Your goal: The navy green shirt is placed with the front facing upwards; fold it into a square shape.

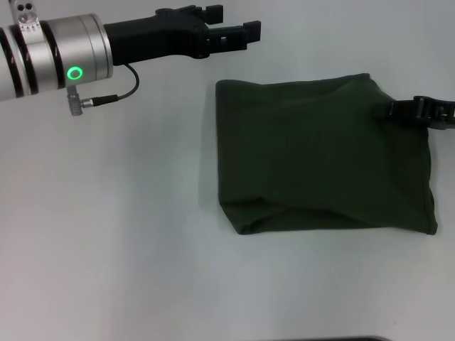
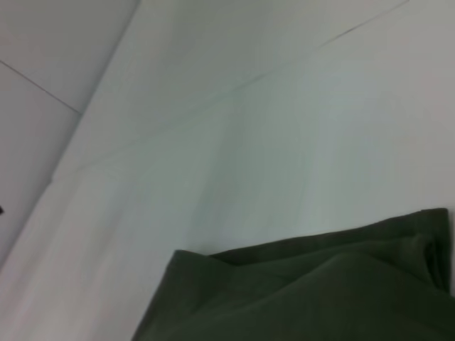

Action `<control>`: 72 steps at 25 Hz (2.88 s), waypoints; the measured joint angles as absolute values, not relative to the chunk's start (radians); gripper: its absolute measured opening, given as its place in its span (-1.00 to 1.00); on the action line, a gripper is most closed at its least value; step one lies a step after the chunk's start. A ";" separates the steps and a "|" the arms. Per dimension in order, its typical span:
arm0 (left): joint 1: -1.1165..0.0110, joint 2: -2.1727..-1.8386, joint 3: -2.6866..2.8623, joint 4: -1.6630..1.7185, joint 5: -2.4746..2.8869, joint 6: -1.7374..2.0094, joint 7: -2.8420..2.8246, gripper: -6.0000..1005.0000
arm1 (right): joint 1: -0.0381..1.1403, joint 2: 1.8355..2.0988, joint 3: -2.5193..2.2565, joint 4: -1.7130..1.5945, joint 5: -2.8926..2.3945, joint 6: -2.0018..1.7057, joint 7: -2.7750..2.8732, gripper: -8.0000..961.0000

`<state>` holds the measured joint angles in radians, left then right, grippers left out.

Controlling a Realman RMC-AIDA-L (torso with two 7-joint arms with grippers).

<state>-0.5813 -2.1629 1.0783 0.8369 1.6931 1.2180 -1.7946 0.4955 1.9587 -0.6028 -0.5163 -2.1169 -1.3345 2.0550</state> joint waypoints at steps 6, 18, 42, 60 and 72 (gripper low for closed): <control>-0.585 -2.163 1.078 0.826 1.696 1.210 -1.793 0.83 | 0.505 1.968 -0.648 -0.513 -2.117 -1.249 2.069 -0.86; -0.587 -2.163 1.078 0.825 1.696 1.204 -1.793 0.83 | 0.505 1.964 -0.635 -0.528 -2.107 -1.246 2.067 -0.85; -0.589 -2.163 1.076 0.832 1.693 1.204 -1.792 0.83 | 0.394 1.936 -0.442 -0.532 -2.114 -1.427 2.111 -0.03; -0.589 -2.163 1.075 0.829 1.693 1.204 -1.792 0.83 | 0.404 1.955 -0.421 -0.481 -2.106 -1.326 2.118 0.48; -0.586 -2.161 1.075 0.826 1.697 1.196 -1.791 0.83 | 0.443 1.979 -0.382 -0.450 -2.104 -1.267 2.128 0.26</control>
